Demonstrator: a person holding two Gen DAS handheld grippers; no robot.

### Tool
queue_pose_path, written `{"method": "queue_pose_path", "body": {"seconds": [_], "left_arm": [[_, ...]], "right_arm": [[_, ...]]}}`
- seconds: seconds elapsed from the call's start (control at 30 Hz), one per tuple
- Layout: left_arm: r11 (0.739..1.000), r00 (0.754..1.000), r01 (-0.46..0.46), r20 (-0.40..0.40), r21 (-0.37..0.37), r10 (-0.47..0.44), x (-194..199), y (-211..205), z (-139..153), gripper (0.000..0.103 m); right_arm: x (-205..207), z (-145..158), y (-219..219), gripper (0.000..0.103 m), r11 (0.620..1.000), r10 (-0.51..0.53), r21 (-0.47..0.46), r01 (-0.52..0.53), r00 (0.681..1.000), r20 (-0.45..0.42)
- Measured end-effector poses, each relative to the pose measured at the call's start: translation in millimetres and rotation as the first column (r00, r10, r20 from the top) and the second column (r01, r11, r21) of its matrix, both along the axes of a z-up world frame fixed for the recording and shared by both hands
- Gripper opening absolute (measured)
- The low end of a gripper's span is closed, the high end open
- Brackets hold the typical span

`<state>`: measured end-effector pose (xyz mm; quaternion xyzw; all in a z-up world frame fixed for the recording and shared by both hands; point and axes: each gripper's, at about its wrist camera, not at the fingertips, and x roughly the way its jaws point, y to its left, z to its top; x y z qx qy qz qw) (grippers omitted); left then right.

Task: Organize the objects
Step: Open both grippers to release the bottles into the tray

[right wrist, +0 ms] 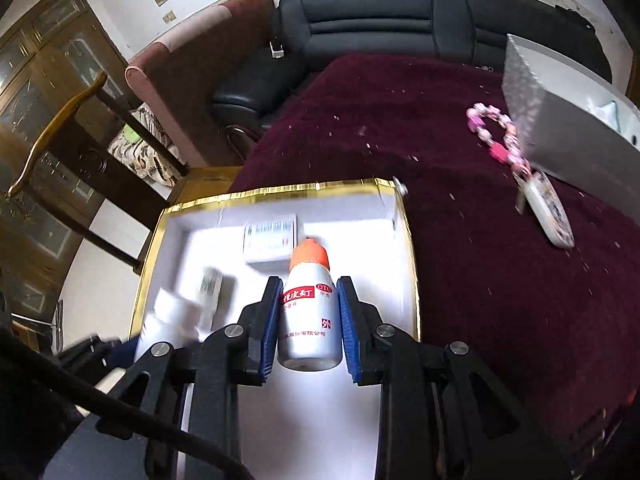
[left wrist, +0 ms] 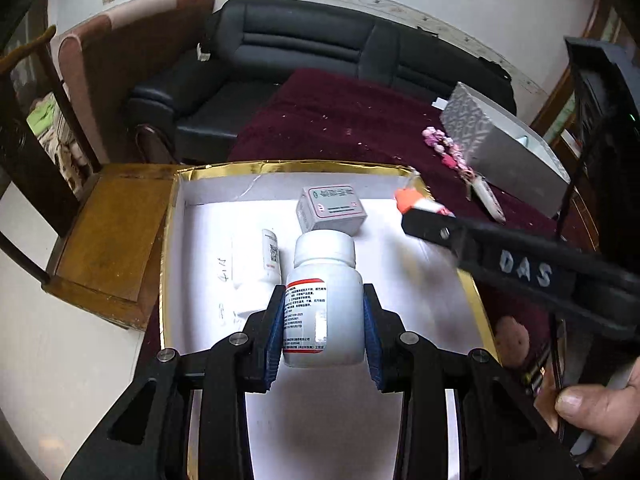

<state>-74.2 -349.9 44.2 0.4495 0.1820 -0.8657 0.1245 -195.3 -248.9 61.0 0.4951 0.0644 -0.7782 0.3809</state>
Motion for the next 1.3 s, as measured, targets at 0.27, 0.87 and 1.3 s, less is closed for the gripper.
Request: {"method": "queue_pose_path", "body": {"seconds": [0.27, 0.87, 1.3], "left_arm": [[1.0, 1.0, -0.012, 0.019, -0.009, 0.012, -10.4, -3.2, -12.5, 0.031], [0.999, 0.998, -0.042, 0.048, -0.008, 0.042, -20.8, -11.8, -38.9, 0.031], [0.998, 1.0, -0.023, 0.013, 0.051, 0.022, -12.5, -11.3, -32.1, 0.031]], "right_arm": [[-26.5, -16.9, -20.1, 0.025, 0.999, -0.017, 0.041, 0.017, 1.0, 0.007], [-31.3, -45.7, -35.2, 0.025, 0.997, -0.012, 0.079, 0.011, 1.0, 0.005], [-25.7, -31.9, -15.3, 0.03, 0.995, -0.059, 0.081, 0.058, 0.998, 0.016]]}}
